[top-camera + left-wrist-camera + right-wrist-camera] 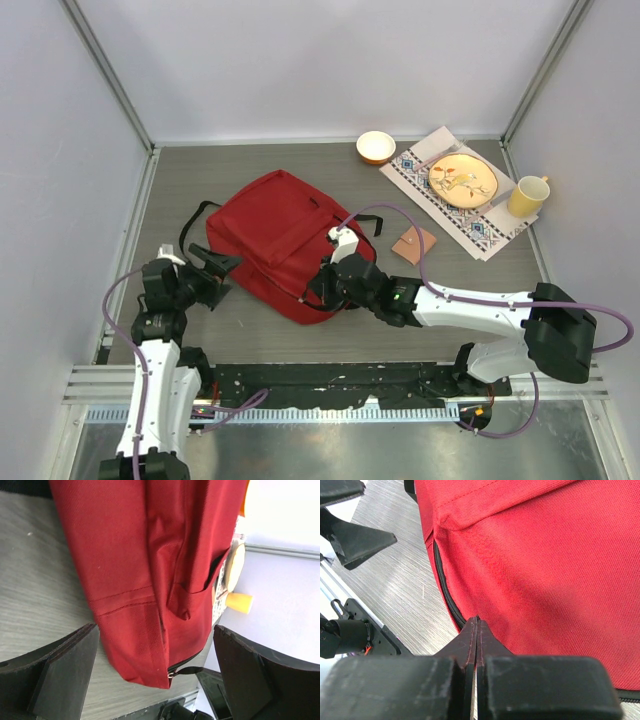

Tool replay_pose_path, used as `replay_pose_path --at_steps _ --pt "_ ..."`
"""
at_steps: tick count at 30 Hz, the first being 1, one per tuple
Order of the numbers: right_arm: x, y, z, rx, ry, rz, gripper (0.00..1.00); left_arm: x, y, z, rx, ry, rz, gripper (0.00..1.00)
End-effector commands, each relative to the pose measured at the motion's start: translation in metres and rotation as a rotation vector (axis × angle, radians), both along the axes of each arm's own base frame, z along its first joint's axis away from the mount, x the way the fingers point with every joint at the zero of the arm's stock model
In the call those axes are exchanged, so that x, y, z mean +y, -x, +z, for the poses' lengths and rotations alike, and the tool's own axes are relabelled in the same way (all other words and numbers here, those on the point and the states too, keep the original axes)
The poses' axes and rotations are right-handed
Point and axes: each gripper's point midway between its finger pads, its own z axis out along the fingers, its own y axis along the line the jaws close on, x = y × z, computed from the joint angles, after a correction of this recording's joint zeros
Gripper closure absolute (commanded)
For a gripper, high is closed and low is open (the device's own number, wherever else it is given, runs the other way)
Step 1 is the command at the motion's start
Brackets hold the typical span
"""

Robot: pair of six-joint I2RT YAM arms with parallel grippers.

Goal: Pack the student bag
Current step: Zip the student bag at the center of the board.

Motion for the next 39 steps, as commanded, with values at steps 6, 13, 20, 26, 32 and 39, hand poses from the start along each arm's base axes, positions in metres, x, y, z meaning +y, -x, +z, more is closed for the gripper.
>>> replay_pose_path --at_steps 6,13,20,26,32,39 --pt "0.006 -0.012 0.034 -0.071 -0.069 -0.021 0.99 -0.013 0.007 0.017 -0.01 -0.044 -0.058 0.0" --pt "0.005 -0.013 0.036 -0.067 -0.072 -0.033 0.99 -0.042 0.009 0.022 -0.041 -0.045 -0.126 0.0" --pt "0.004 -0.014 0.035 -0.067 -0.074 -0.047 0.99 -0.068 0.01 0.011 -0.008 -0.013 -0.159 0.0" --pt "0.004 -0.014 0.036 -0.068 -0.085 -0.053 0.99 -0.1 0.004 0.0 -0.002 0.0 -0.21 0.0" --pt "0.002 -0.012 0.036 -0.068 -0.092 -0.046 0.99 -0.124 -0.003 -0.013 0.004 -0.001 -0.24 0.21" --pt "0.002 -0.008 0.036 -0.061 -0.112 -0.031 0.99 -0.131 -0.012 -0.026 0.014 0.007 -0.237 0.55"
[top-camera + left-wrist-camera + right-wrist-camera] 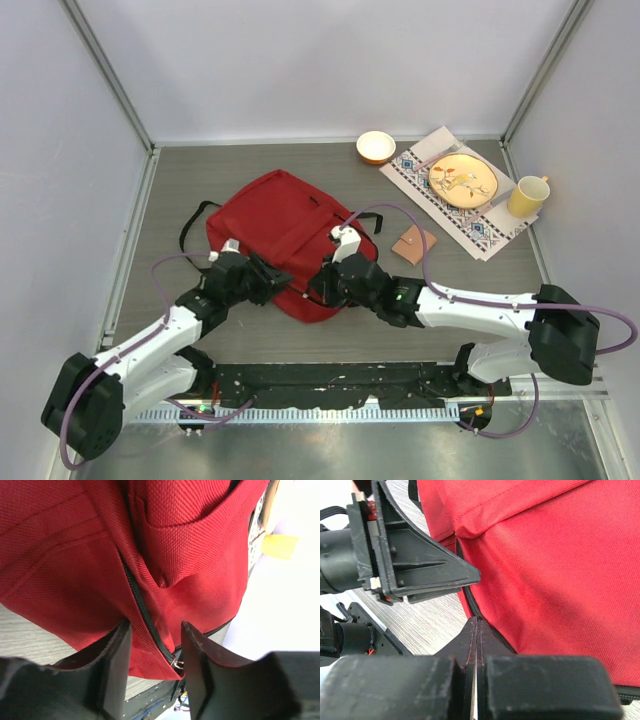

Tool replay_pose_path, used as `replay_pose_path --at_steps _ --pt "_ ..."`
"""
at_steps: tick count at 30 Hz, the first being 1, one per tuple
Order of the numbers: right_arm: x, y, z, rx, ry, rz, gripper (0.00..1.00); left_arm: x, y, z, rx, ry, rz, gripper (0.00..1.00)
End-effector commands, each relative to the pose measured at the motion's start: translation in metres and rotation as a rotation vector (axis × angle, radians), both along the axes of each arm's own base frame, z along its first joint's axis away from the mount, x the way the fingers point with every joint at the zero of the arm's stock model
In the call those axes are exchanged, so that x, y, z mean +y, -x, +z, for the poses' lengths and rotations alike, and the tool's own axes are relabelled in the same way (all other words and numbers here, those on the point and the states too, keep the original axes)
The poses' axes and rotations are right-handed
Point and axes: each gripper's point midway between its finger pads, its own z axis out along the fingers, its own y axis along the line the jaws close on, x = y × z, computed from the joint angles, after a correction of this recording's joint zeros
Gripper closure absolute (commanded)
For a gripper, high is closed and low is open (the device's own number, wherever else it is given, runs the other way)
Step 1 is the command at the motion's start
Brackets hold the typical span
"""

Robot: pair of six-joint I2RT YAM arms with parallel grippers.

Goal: Pack the student bag
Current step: Zip the student bag at the center of the board.

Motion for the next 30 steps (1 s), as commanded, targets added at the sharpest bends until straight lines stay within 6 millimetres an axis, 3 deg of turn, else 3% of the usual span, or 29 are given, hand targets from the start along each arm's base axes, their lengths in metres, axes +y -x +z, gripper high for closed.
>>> replay_pose_path --at_steps 1,4,8,10,20,24,30 --pt "0.004 -0.006 0.03 -0.05 -0.098 -0.018 0.99 -0.01 -0.02 0.016 -0.085 0.055 0.023 0.57" --pt "0.004 -0.006 0.03 -0.056 -0.097 -0.012 0.99 -0.011 -0.022 0.011 -0.077 0.049 0.021 0.66" --pt "0.004 -0.005 0.031 -0.059 -0.095 -0.002 0.99 -0.013 -0.026 0.011 -0.083 0.05 0.023 0.92" --pt "0.004 -0.004 0.027 -0.053 -0.088 0.0 0.99 -0.014 -0.028 0.013 -0.091 0.054 0.018 1.0" --pt "0.013 -0.008 0.005 0.007 -0.052 -0.02 0.99 -0.025 -0.034 0.036 -0.168 0.092 -0.025 1.0" --pt "0.017 -0.016 -0.006 0.014 -0.026 -0.034 0.99 -0.026 -0.032 0.037 -0.175 0.091 -0.035 1.0" --pt "0.023 -0.034 0.005 -0.022 -0.038 -0.052 0.99 -0.028 -0.022 0.024 -0.156 0.079 -0.055 1.0"
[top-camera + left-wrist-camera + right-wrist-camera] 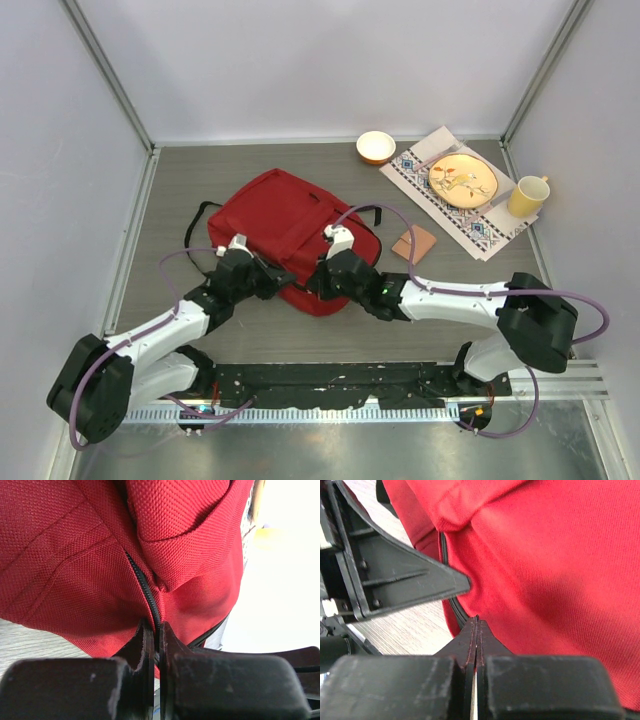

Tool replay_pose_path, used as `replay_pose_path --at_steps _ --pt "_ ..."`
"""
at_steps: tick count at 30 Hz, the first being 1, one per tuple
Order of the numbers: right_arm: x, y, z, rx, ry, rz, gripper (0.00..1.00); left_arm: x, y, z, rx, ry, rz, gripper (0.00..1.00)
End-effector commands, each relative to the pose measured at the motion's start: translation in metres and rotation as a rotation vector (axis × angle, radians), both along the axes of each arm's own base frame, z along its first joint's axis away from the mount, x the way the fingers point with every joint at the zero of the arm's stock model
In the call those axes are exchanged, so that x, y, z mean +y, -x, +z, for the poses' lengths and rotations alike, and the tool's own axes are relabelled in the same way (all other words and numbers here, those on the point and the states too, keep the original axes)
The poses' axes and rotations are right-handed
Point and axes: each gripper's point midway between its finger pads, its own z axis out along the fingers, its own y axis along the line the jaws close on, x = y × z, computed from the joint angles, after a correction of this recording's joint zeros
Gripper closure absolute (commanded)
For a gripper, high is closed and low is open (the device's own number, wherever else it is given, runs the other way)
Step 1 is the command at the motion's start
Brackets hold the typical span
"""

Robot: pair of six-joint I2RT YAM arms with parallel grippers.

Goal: Pack the student bag
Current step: Zip the student bag at the center of the board.

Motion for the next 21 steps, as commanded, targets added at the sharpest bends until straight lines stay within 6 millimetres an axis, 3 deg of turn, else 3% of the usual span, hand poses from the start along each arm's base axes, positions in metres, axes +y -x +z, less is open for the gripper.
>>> replay_pose_path --at_steps 1,6,13,19,21 --pt "0.02 -0.024 0.041 -0.081 -0.096 -0.02 0.99 -0.012 -0.006 0.024 -0.101 0.054 -0.029 1.0" --pt "0.032 -0.031 0.044 -0.092 -0.118 0.013 0.99 -0.015 0.002 0.013 -0.081 0.038 -0.044 1.0" --pt "0.041 -0.037 0.027 -0.065 -0.08 0.023 0.97 -0.019 0.007 0.013 -0.082 0.04 -0.055 1.0" --pt "0.031 -0.036 0.02 -0.06 -0.047 0.007 0.81 -0.015 0.006 0.012 -0.084 0.034 -0.035 1.0" --pt "0.028 -0.036 0.019 -0.057 -0.042 0.004 0.71 -0.014 0.007 0.011 -0.082 0.031 -0.034 1.0"
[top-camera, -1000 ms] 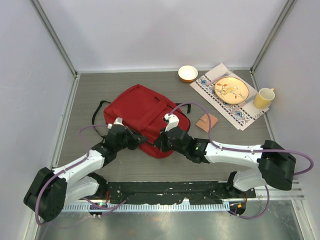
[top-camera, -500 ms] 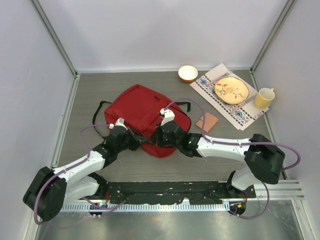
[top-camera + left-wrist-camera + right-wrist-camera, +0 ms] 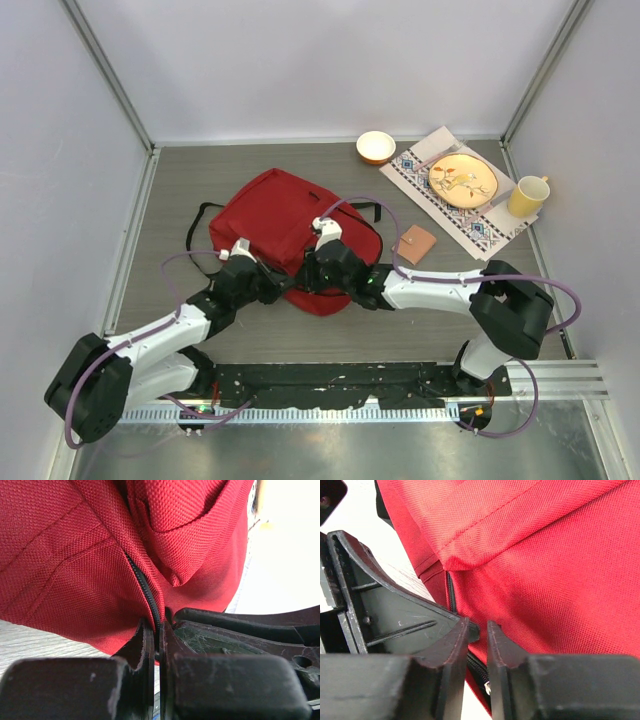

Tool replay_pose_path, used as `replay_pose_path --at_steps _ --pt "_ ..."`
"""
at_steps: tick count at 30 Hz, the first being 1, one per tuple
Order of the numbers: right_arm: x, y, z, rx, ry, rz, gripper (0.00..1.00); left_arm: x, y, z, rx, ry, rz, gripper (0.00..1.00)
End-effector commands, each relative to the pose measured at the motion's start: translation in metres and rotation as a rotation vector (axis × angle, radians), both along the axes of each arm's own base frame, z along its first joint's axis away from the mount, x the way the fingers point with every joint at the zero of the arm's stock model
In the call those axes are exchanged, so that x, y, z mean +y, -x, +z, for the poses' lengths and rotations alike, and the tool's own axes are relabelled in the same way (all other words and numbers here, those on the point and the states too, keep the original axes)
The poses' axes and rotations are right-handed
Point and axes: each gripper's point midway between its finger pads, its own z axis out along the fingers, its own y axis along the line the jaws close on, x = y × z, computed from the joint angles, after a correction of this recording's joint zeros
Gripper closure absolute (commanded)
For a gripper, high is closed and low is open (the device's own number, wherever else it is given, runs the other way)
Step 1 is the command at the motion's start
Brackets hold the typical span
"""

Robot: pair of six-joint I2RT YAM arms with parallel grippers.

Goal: Pack the student bag
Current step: Zip the student bag at the center of the board.

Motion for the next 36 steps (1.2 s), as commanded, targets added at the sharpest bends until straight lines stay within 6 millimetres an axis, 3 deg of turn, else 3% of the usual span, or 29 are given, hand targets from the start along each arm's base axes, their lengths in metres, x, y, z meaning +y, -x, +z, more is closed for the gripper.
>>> replay_pose_path --at_steps 1,3,10,14,23,34,36 --pt "0.002 -0.012 0.025 -0.063 -0.038 -0.015 0.7 -0.007 -0.003 0.017 -0.057 0.044 -0.013 1.0" --pt "-0.001 -0.012 0.027 -0.07 -0.028 -0.016 0.65 -0.007 -0.003 0.016 -0.056 0.041 -0.014 1.0" --pt "-0.022 -0.019 0.045 -0.109 -0.015 -0.056 0.61 -0.006 -0.001 0.011 -0.046 0.033 -0.016 1.0" --pt "-0.03 -0.016 0.045 -0.074 -0.01 -0.025 0.61 -0.005 -0.001 0.01 -0.045 0.03 -0.013 1.0" --pt "-0.025 0.011 0.021 0.034 0.011 0.101 0.61 -0.005 -0.002 0.013 -0.058 0.038 -0.007 1.0" --pt "-0.014 0.016 0.002 0.1 0.036 0.148 0.6 -0.006 -0.003 0.014 -0.061 0.044 -0.007 1.0" --pt "-0.019 0.018 -0.006 0.122 0.066 0.139 0.6 -0.005 -0.003 0.014 -0.059 0.044 -0.004 1.0"
